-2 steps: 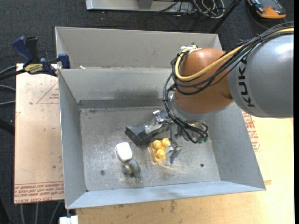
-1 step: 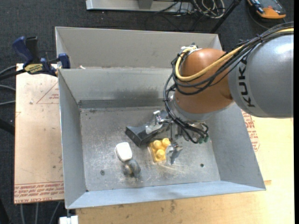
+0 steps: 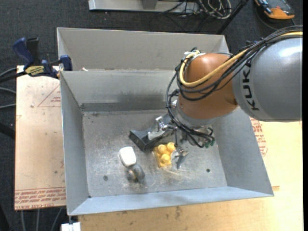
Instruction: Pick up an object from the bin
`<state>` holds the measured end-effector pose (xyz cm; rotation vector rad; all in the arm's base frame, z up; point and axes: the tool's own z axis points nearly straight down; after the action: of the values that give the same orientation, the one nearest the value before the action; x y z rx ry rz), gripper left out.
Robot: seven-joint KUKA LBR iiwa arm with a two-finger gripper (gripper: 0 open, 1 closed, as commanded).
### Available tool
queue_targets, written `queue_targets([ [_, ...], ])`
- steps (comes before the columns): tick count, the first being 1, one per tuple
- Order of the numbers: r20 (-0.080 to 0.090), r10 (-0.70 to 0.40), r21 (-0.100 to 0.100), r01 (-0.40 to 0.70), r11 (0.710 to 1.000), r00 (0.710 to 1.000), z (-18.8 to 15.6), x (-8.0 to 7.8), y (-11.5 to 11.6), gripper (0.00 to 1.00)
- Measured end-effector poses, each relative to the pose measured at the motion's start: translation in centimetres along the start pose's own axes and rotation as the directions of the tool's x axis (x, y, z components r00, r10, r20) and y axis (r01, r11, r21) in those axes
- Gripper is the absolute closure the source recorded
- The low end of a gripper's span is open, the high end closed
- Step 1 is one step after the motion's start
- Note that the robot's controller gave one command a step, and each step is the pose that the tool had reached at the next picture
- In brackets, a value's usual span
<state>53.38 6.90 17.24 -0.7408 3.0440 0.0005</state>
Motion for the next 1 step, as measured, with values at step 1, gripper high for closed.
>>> queue_targets([
  [1, -0.006, -0.192, -0.004, 0.192, 0.981, 0.981, 6.0, -0.53, -2.4, 0.0],
])
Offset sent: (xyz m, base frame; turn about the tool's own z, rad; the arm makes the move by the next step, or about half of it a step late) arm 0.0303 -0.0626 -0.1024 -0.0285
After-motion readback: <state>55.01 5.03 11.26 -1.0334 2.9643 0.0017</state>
